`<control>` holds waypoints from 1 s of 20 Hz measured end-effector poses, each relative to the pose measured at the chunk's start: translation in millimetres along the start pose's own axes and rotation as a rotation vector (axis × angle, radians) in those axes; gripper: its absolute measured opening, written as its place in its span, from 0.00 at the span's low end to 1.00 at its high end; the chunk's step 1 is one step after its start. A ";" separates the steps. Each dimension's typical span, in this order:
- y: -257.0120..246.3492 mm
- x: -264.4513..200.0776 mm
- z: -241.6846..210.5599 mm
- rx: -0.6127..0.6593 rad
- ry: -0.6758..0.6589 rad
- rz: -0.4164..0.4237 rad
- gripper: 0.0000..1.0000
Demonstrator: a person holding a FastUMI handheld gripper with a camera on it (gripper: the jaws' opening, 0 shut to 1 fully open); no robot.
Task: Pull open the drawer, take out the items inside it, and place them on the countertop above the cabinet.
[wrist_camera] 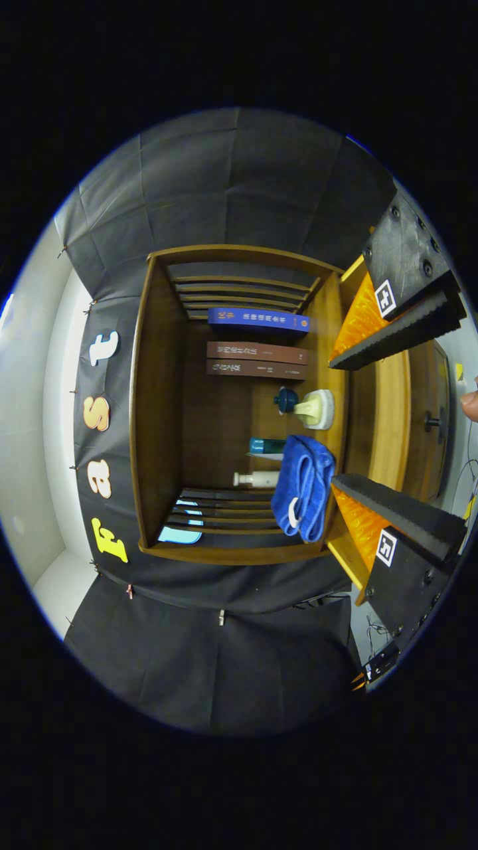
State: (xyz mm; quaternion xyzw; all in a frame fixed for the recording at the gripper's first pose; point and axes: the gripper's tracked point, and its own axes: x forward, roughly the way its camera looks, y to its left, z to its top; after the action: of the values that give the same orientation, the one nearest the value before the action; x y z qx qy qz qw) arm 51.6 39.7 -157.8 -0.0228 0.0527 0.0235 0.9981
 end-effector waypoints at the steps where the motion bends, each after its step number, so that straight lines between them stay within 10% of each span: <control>1: -1.8 -5.2 -14.9 0.013 0.011 -0.003 1.00; 20: -7.3 28.7 -166.7 0.037 0.134 -0.050 1.00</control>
State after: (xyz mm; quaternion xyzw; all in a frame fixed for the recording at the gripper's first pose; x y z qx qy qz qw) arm 63.1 25.7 -326.1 -0.0074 0.1194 -0.0038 0.9928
